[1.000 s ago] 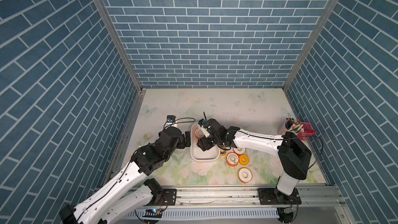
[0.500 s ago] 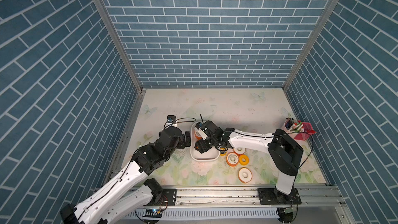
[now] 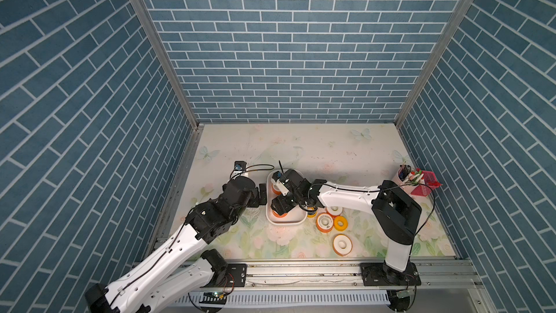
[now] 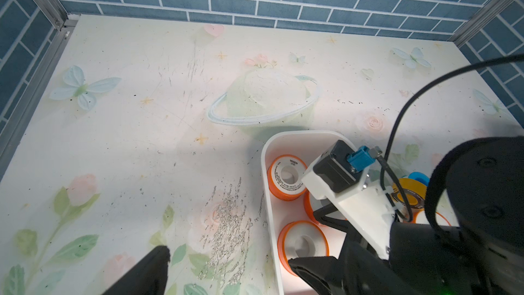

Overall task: Put the sealing tape into the storage box
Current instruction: Place the sealing tape in the storage box.

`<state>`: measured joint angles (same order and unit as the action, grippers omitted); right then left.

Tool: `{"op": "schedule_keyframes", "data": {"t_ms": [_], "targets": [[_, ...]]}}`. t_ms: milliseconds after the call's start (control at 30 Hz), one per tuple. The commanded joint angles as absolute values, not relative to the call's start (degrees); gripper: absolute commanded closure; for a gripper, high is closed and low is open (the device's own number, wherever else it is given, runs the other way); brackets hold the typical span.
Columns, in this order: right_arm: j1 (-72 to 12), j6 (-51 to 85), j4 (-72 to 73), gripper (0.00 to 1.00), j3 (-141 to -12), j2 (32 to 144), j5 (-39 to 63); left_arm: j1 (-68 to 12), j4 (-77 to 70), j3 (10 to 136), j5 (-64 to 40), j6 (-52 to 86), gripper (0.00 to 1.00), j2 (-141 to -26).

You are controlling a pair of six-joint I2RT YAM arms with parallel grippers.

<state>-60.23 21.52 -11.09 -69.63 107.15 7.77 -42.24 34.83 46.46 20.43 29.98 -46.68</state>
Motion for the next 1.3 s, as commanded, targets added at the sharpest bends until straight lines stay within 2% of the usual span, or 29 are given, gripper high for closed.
{"op": "schedule_keyframes", "data": {"t_ms": [0, 100, 233, 433, 633, 800, 1267], "targets": [[-60.55, 19.62, -10.59, 0.21, -70.92, 106.61, 6.52, -41.84, 34.45, 45.88, 20.81, 29.83, 0.00, -46.73], [-60.61, 18.20, -12.08, 0.28, -71.02, 104.94, 5.44, -41.84, 34.45, 45.88, 20.82, 29.88, 0.00, -46.64], [-60.52, 15.39, -16.52, 0.44, -70.10, 102.74, 3.31, -41.84, 34.45, 45.79, 20.83, 29.82, 0.00, -46.40], [-60.44, 12.01, -20.87, 0.80, -66.75, 99.51, 2.90, -41.57, 34.35, 45.79, 20.48, 29.70, 0.00, -46.54], [-60.47, 7.53, -26.57, 0.96, -67.31, 101.32, 3.96, -41.31, 34.19, 45.79, 20.21, 29.62, 0.00, -46.83], [-60.47, 5.48, -27.68, 0.98, -67.67, 102.84, 6.35, -41.22, 34.23, 45.79, 20.36, 29.61, 0.00, -46.85], [-60.47, 4.83, -26.83, 0.97, -71.91, 109.22, 9.44, -41.04, 34.10, 45.73, 19.95, 29.49, 0.00, -47.06]]}}
